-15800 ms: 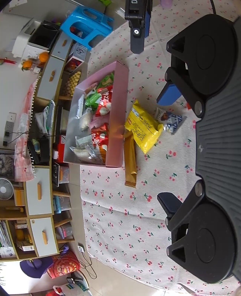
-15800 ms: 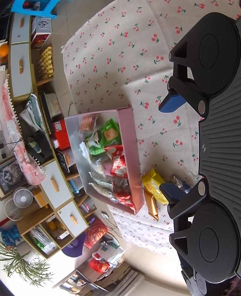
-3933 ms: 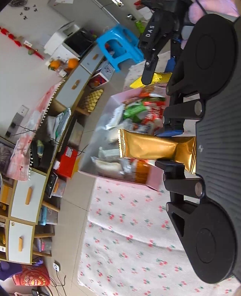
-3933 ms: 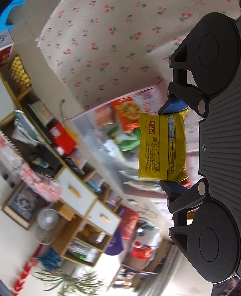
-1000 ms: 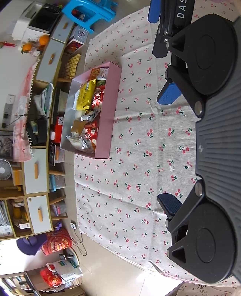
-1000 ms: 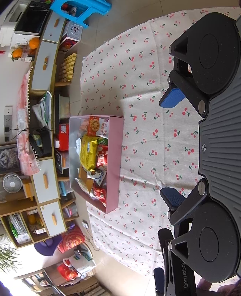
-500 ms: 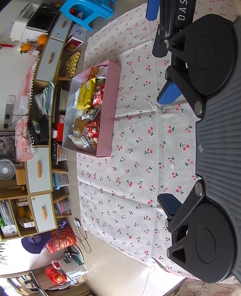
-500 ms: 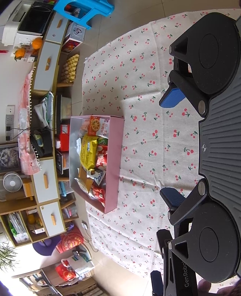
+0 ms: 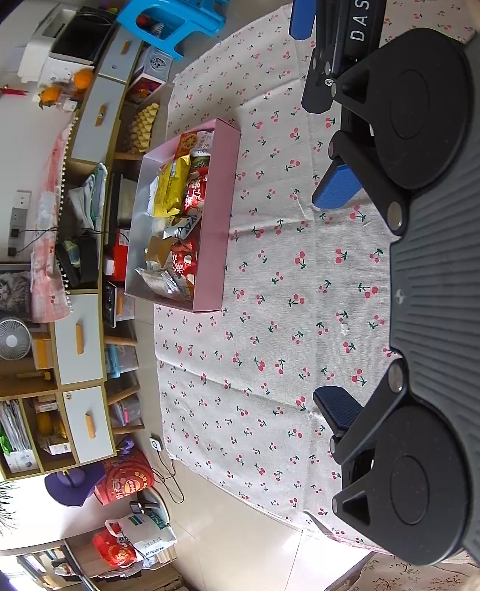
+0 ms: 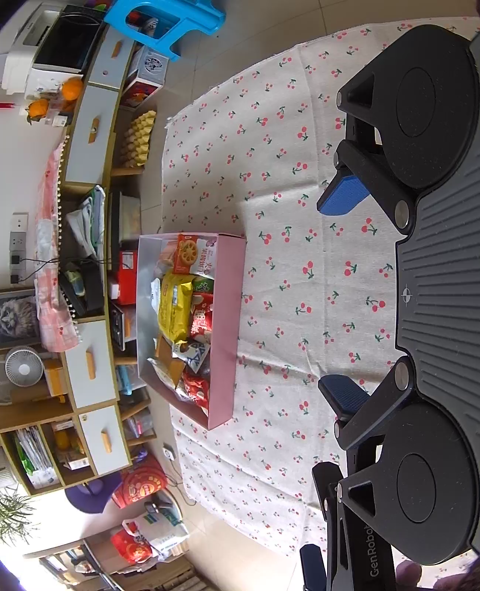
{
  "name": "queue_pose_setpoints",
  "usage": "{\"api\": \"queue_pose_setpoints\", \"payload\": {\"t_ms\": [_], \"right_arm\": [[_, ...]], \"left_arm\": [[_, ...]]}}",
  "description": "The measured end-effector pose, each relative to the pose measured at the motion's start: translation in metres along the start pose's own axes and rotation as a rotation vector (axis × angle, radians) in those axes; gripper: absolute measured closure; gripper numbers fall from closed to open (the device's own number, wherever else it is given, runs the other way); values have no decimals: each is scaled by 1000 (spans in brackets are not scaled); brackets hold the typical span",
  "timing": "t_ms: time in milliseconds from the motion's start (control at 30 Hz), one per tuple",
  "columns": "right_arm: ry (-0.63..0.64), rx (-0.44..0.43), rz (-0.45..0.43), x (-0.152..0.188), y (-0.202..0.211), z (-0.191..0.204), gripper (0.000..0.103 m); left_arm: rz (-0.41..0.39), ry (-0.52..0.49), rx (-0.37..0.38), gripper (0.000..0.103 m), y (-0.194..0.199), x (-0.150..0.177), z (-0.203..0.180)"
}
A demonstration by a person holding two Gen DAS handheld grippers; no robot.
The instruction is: Organize snacks
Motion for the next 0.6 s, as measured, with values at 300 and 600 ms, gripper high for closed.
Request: {"api": "queue_pose_setpoints", "payload": {"t_ms": [300,600], "right_arm": [[0,0,4,0,0,0,8],[-3,1,9,3,-2,0,8]], "left_arm": [[3,-3,0,1,1,0,0],[3,-3,1,1,1,0,0]]}}
Point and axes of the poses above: each gripper's, at about its wrist camera, not at the fingertips, and y roughly against the way its jaws point, z to its left, x to its underside, the point moved 8 cm from there along -y, roughly the way its jaws point, and after that the axes turned 9 degrees about -z, right-handed, at the moved point
